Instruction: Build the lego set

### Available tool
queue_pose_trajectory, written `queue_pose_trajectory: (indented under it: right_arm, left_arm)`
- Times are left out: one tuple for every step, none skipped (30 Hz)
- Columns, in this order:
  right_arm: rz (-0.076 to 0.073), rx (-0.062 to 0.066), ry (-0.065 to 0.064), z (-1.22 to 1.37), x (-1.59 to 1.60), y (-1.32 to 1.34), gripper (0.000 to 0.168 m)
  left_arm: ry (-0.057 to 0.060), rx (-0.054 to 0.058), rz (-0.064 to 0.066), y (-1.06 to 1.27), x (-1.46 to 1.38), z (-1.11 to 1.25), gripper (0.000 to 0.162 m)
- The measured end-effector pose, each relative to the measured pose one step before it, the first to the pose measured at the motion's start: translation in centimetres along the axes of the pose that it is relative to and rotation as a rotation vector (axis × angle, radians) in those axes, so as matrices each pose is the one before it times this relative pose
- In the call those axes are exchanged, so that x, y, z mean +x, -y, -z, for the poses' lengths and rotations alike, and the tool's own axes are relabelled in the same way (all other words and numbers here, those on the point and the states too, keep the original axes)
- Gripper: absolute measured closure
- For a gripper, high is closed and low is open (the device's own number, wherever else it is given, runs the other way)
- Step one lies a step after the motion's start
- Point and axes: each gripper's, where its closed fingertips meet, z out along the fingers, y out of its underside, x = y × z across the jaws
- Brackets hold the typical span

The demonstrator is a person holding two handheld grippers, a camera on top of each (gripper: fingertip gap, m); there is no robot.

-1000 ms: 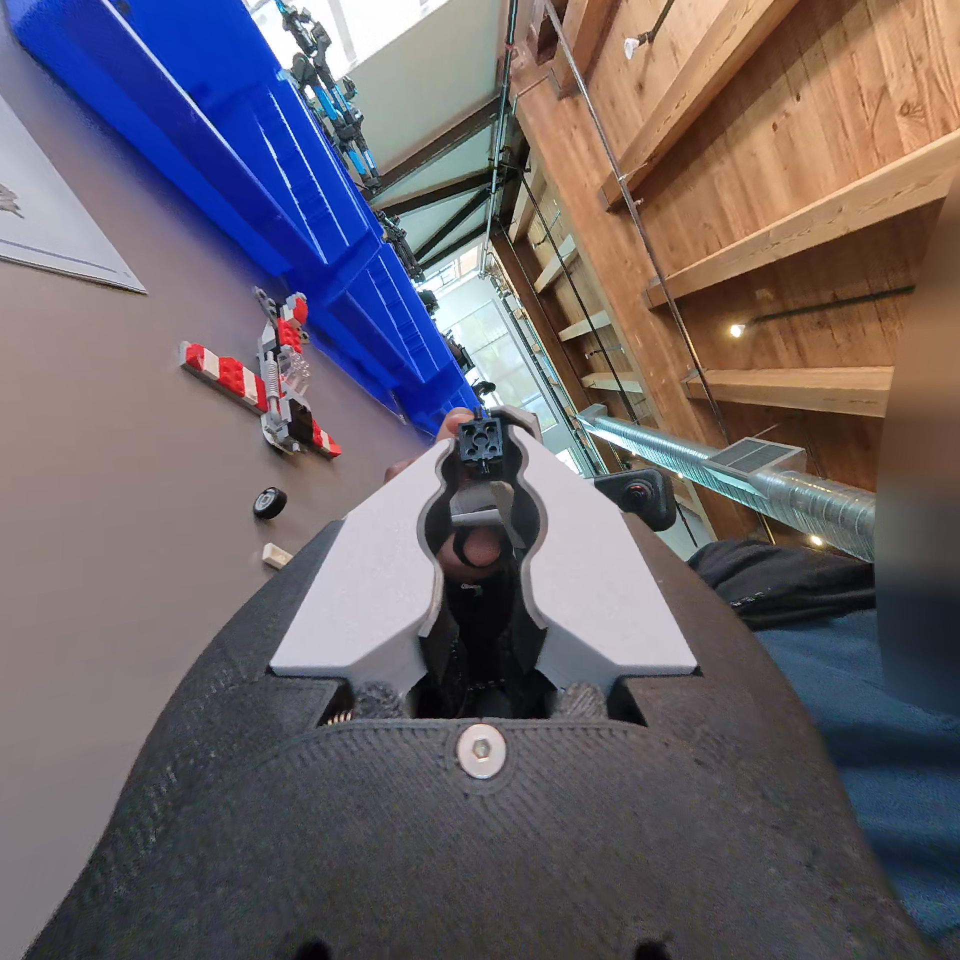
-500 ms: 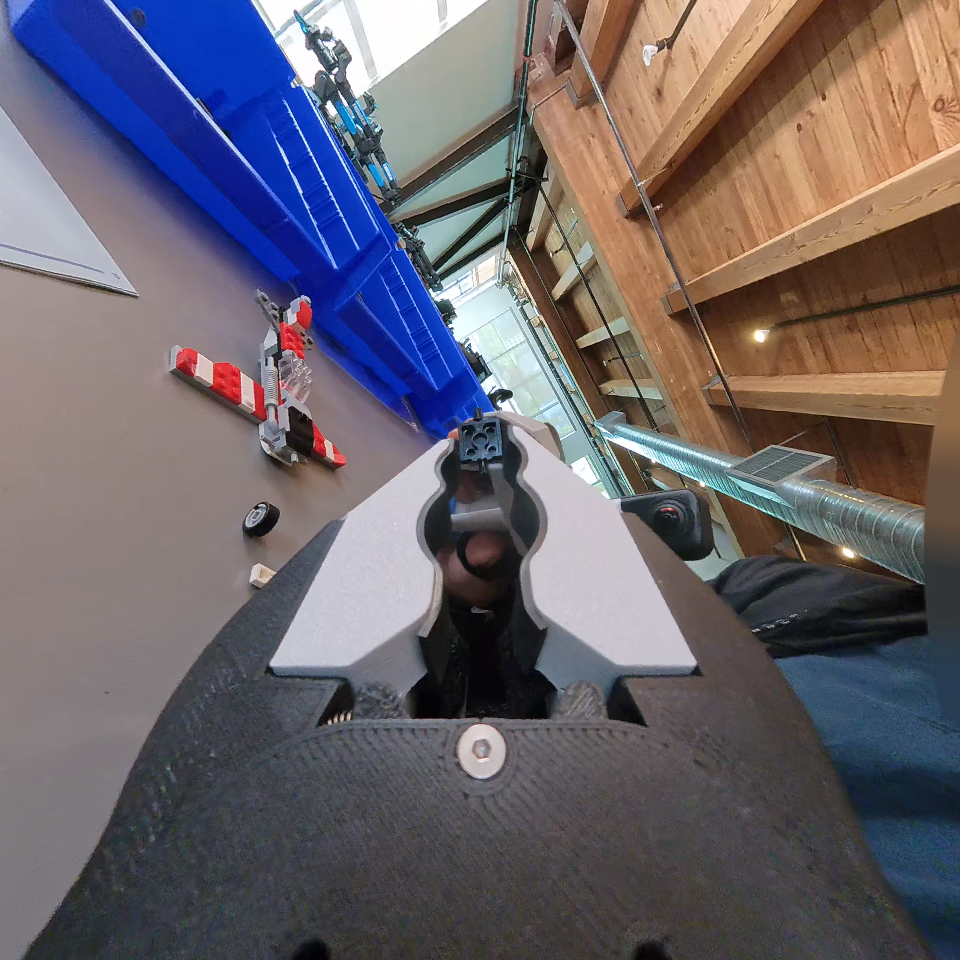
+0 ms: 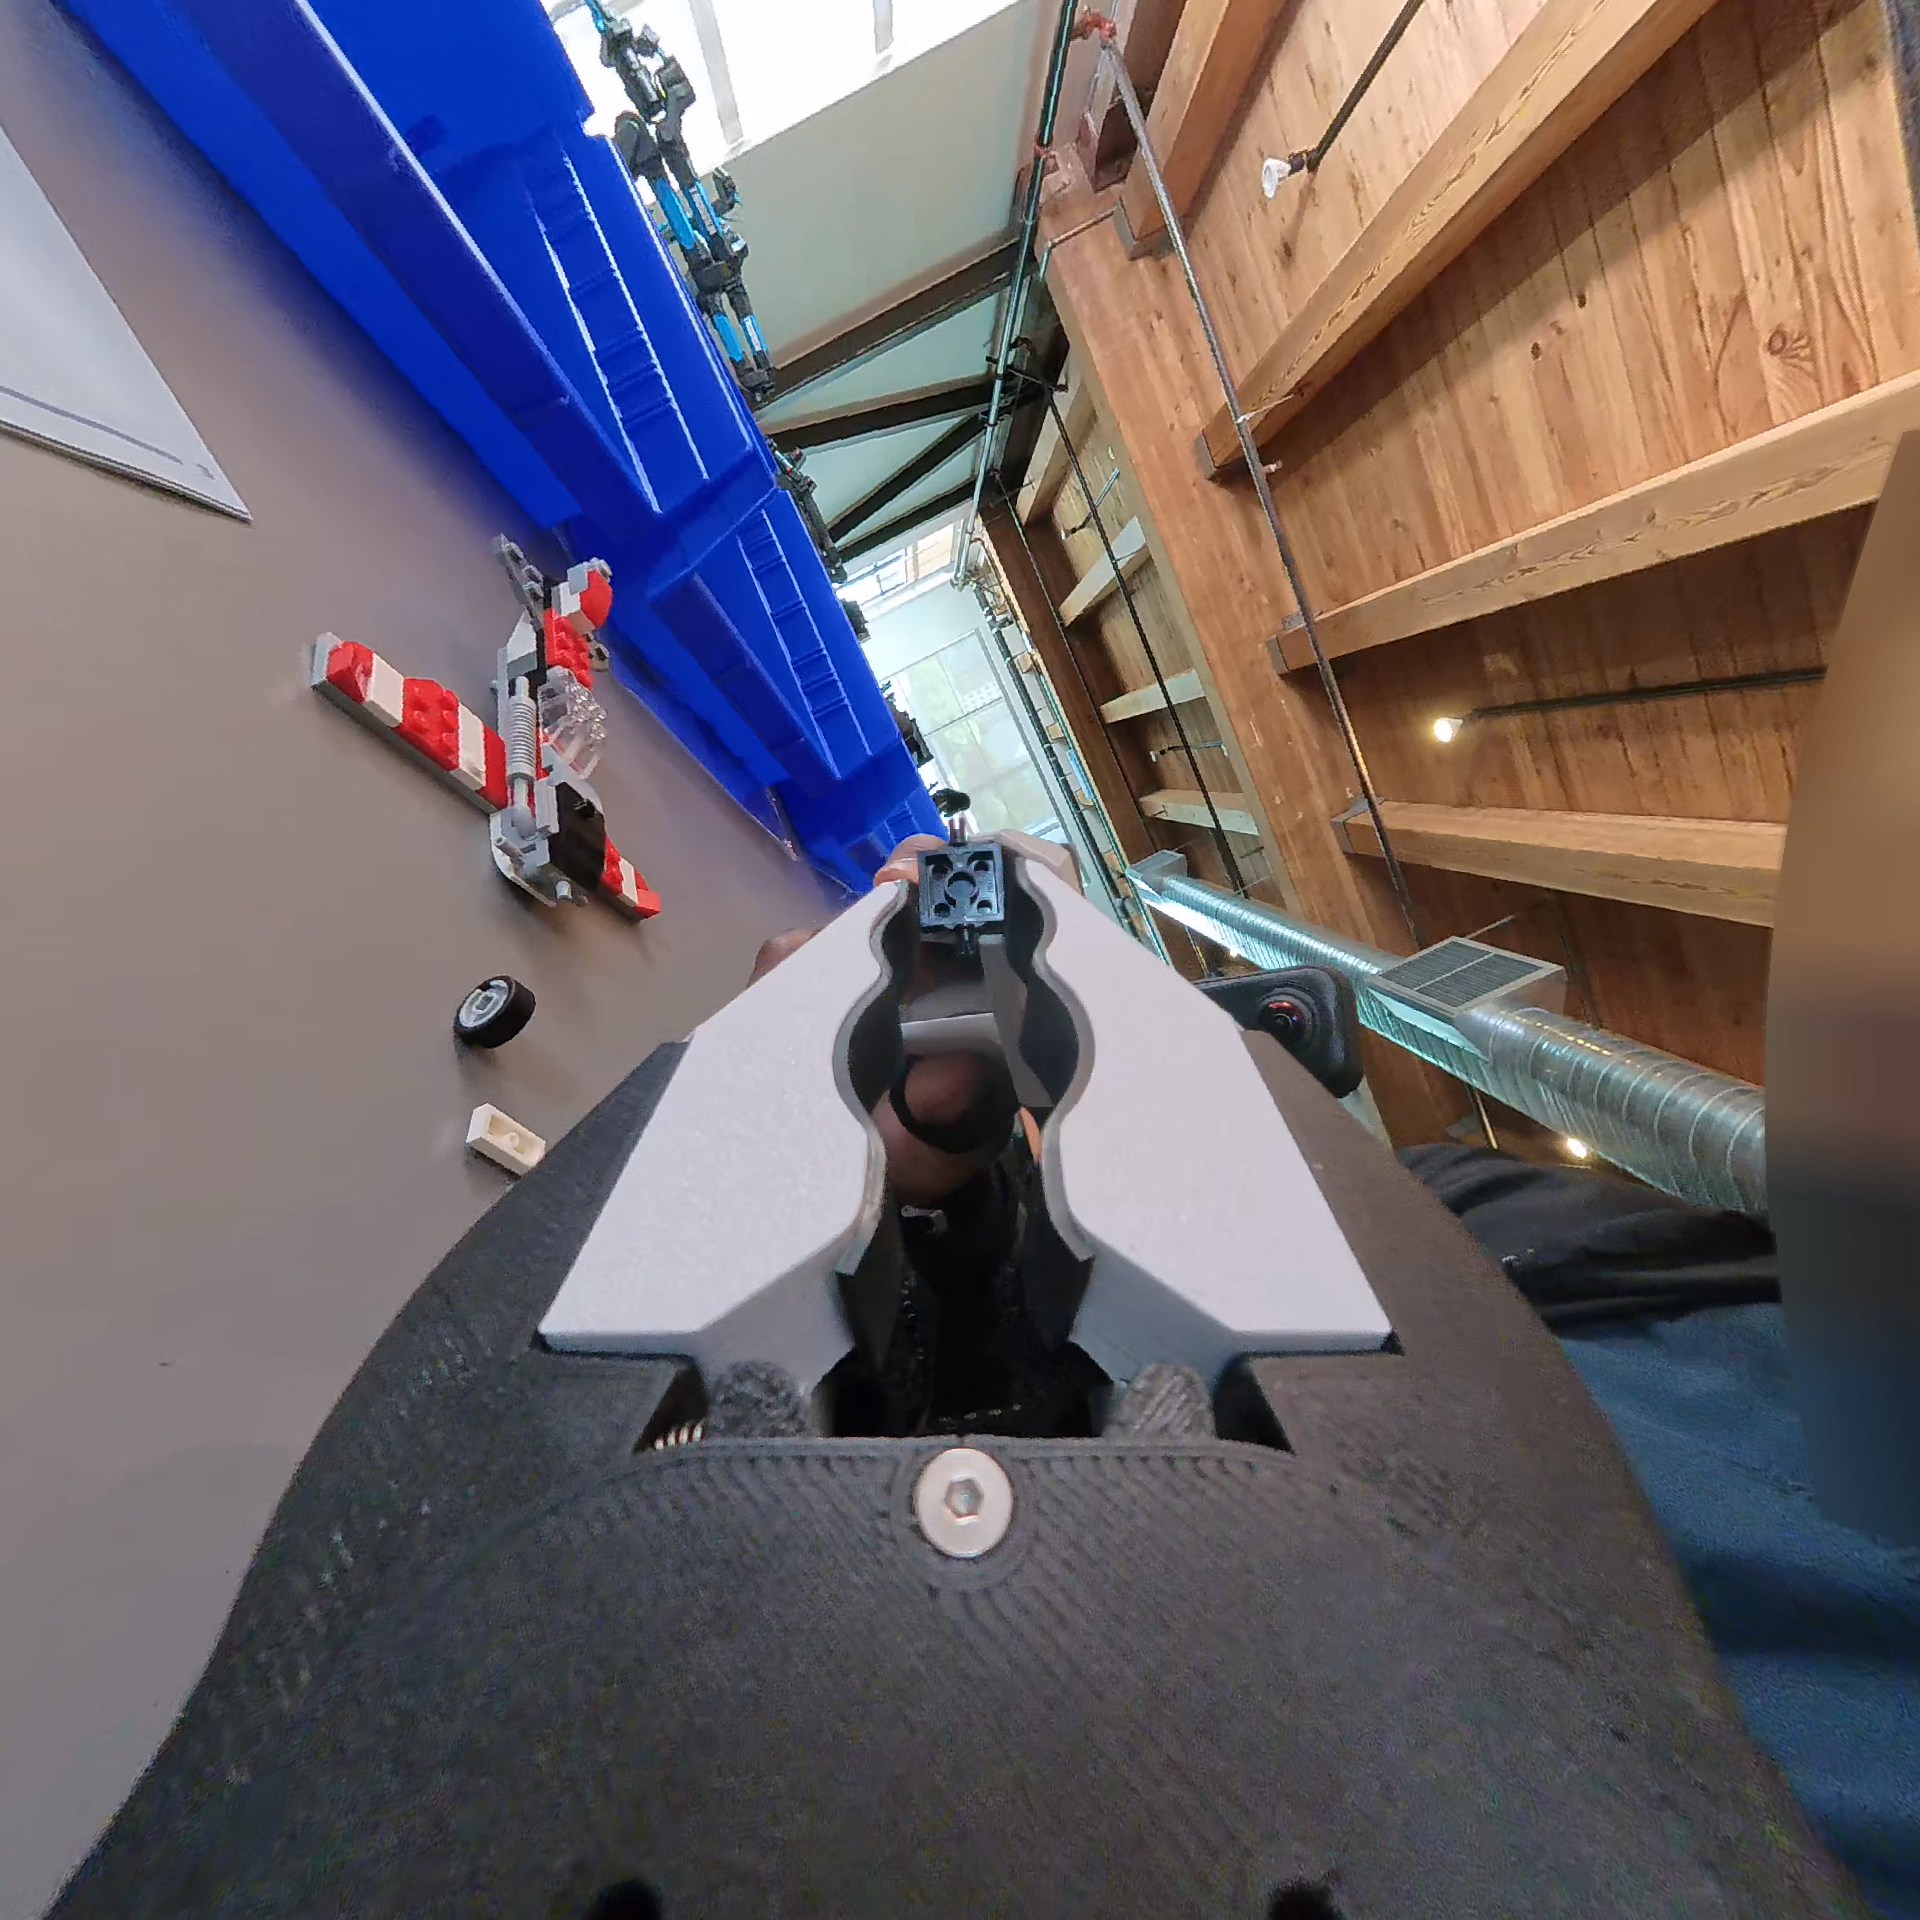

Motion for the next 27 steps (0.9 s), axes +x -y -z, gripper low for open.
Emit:
queue_pose_trajectory:
  right_arm:
    - [0.0048,-0.0034,-0.0039,-0.014,0.037,-0.045,0.152]
    - [0.0043,-0.0026,-0.0053,-0.013,0.042,-0.006,0.152]
    - [0.0061,-0.0035,-0.0063,-0.013,0.04,-0.028,0.152]
    - [0.0092,-0.005,-0.0073,-0.016,0.047,-0.046,0.152]
    - [0.0088,-0.0044,-0.0073,-0.013,0.024,-0.027,0.152]
    - [0.0077,-0.0033,-0.0075,-0.005,0.041,0.002,0.152]
    - [0.0074,-0.0047,-0.0082,-0.023,0.044,-0.025,0.152]
    - [0.0083,-0.0045,-0.008,-0.023,0.044,-0.031,0.153]
    - [0.0074,-0.0046,-0.0069,-0.022,0.05,-0.034,0.153]
    - [0.0061,-0.0049,-0.0064,-0.019,0.047,-0.045,0.153]
    - [0.0062,-0.0044,-0.0063,-0.008,0.046,-0.037,0.153]
    - [0.0067,-0.0032,-0.006,-0.002,0.046,-0.021,0.153]
    - [0.005,-0.0035,-0.0036,0.0,0.013,-0.03,0.153]
    - [-0.0012,-0.0035,0.0019,-0.027,-0.017,-0.083,0.153]
    - [-0.0084,0.0004,0.0094,-0.009,-0.063,-0.055,0.153]
    - [-0.0117,0.0064,0.0132,0.027,-0.082,0.021,0.153]
    - [-0.015,0.0117,0.0163,0.069,-0.074,0.07,0.153]
    - [-0.0195,0.0157,0.0186,0.105,-0.053,0.143,0.152]
    - [-0.0218,0.014,0.0168,0.11,-0.02,0.117,0.153]
    - [-0.0166,0.0118,0.011,0.099,0.002,0.128,0.153]
    - [-0.0126,0.0089,0.0092,0.076,-0.017,0.102,0.153]
    - [-0.0103,0.0067,0.008,0.055,-0.024,0.07,0.153]
    - [-0.0108,0.0078,0.0081,0.055,-0.045,0.105,0.152]
    - [-0.01,0.0081,0.0063,0.061,-0.006,0.118,0.153]
    - [-0.0096,0.0097,0.0054,0.065,0.011,0.153,0.153]
    - [-0.0041,0.0051,0.0031,0.064,0.019,0.081,0.153]
    - [0.0078,-0.0006,-0.0024,0.048,0.035,0.004,0.153]
  left_arm:
    - [0.0029,0.003,0.002,0.033,-0.045,-0.017,0.146]
    - [0.0022,0.0027,0.0002,0.031,-0.018,-0.029,0.146]
    - [0.0035,0.0024,-0.0006,0.045,-0.027,-0.022,0.146]
    - [0.0055,0.0021,-0.0014,0.027,-0.043,-0.018,0.146]
    - [0.0042,0.0021,-0.0023,0.027,-0.031,-0.018,0.146]
    - [0.0026,0.0027,-0.0009,0.041,-0.011,-0.023,0.146]
    - [0.003,0.0036,-0.0001,0.036,-0.025,-0.023,0.146]
    - [0.0029,0.004,-0.0002,0.053,-0.028,-0.018,0.146]
    - [0.0032,0.0039,0.0002,0.041,-0.025,-0.026,0.146]
    - [0.0035,0.0036,0.0003,0.04,-0.044,-0.033,0.145]
    - [0.0027,0.0031,-0.0003,0.03,-0.037,-0.039,0.146]
    - [0.002,0.0022,-0.0006,0.028,-0.01,-0.027,0.145]
    - [0.0027,0.0012,-0.0007,0.008,-0.038,-0.006,0.146]
    - [0.0042,0.0001,-0.0006,0.006,-0.061,0.019,0.146]
    - [0.0013,-0.0021,0.0001,-0.022,-0.061,0.037,0.146]
    - [-0.0033,-0.0037,0.0014,-0.064,-0.002,0.044,0.146]
    - [-0.0059,-0.0049,-0.0004,-0.069,0.079,0.035,0.146]
    - [-0.0067,-0.0062,-0.0018,-0.096,0.124,0.012,0.146]
    - [-0.0066,-0.0059,-0.0017,-0.077,0.142,-0.027,0.146]
    - [-0.0074,-0.0048,0.0,-0.064,0.134,-0.031,0.146]
    - [-0.0081,-0.0035,0.0023,-0.05,0.099,-0.023,0.146]
    - [-0.0083,-0.0029,0.0032,-0.054,0.095,-0.002,0.146]
    - [-0.0095,-0.0022,0.0045,-0.041,0.1,0.005,0.146]
    - [-0.0102,-0.0014,0.0059,-0.027,0.127,-0.011,0.146]
    - [-0.0095,-0.001,0.0058,-0.036,0.14,-0.034,0.146]
    - [-0.0052,-0.0008,0.0057,-0.022,0.082,-0.049,0.146]
    - [0.0004,-0.0004,0.003,-0.014,0.009,-0.036,0.146]
